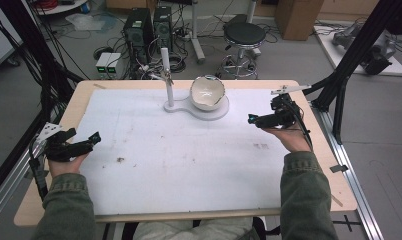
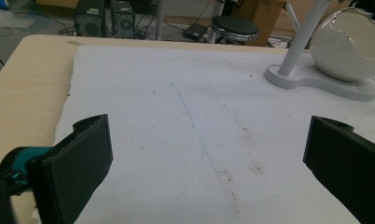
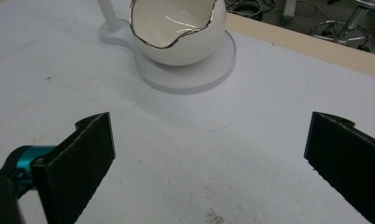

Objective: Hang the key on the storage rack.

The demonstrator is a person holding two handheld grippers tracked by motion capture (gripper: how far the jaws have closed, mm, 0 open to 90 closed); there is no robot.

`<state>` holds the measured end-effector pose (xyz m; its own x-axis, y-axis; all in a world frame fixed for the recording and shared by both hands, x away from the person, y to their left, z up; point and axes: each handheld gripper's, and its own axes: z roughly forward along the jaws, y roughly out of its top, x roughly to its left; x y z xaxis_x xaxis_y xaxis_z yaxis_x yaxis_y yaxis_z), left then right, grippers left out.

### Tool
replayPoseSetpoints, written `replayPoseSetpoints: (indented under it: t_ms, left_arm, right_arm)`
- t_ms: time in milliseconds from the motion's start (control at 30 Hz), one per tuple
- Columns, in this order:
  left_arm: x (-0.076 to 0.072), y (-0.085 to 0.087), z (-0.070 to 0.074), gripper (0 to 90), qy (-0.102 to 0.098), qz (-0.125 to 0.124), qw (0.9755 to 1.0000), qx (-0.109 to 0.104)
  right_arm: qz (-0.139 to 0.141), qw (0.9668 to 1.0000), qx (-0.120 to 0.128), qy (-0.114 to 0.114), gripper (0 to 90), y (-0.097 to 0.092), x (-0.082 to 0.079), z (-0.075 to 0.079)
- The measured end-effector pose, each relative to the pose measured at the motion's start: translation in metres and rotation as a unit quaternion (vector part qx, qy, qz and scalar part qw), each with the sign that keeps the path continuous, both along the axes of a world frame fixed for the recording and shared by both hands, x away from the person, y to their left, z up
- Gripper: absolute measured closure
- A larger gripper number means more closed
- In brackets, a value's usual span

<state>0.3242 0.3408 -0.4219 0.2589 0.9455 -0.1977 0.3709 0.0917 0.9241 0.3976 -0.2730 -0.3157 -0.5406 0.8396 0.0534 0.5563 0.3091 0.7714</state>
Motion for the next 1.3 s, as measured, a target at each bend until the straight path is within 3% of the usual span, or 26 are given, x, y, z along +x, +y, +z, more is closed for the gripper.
replayPoseSetpoints:
  t_ms: [567, 733, 800, 900, 1300]
  left_arm:
    - [0.000, 0.000, 0.000, 1.7, 0.002, 0.000, 1.0000, 0.003]
    - [0.000, 0.000, -0.001, 1.7, 0.002, -0.001, 1.0000, 0.004]
    - [0.000, 0.000, -0.001, 1.7, 0.003, -0.001, 1.0000, 0.004]
    - [0.000, 0.000, -0.001, 1.7, 0.003, -0.001, 1.0000, 0.003]
    - [0.000, 0.000, -0.001, 1.7, 0.005, -0.002, 1.0000, 0.005]
  right_arm:
    - [-0.027, 0.9996, 0.008, 0.003, 0.6, -0.020, -0.018, -0.031]
    - [-0.031, 0.9995, 0.003, -0.010, 0.6, -0.021, -0.024, -0.038]
    - [-0.036, 0.9992, -0.014, -0.012, 0.6, -0.021, -0.026, -0.041]
    - [-0.040, 0.9991, 0.002, -0.016, 0.6, -0.023, -0.030, -0.045]
    - [-0.047, 0.9987, -0.006, -0.020, 0.7, -0.026, -0.044, -0.065]
